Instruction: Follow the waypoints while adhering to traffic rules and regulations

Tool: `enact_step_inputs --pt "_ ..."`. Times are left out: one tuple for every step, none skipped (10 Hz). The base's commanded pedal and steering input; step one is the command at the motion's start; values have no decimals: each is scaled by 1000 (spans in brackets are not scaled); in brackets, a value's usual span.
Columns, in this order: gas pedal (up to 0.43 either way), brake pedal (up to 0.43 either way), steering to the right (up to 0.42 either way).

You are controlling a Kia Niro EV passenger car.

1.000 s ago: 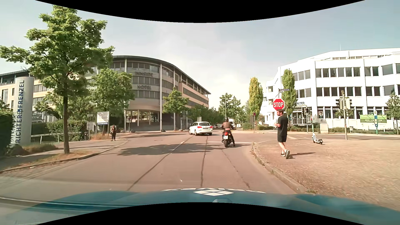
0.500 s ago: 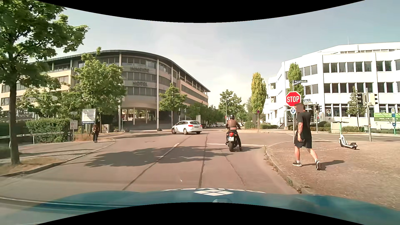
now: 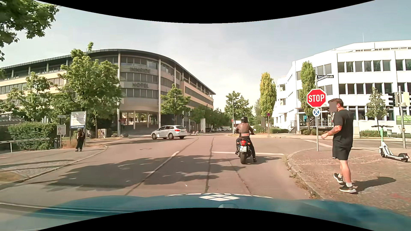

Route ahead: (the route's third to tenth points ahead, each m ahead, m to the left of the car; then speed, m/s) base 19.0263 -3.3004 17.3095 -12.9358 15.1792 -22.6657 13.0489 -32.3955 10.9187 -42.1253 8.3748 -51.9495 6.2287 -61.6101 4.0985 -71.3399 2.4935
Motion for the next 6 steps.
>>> enact_step_inputs --pt "0 311 11" --pt "0 317 12" --pt "0 317 13" --pt "0 311 13" --pt "0 280 12" --pt "0 274 12"
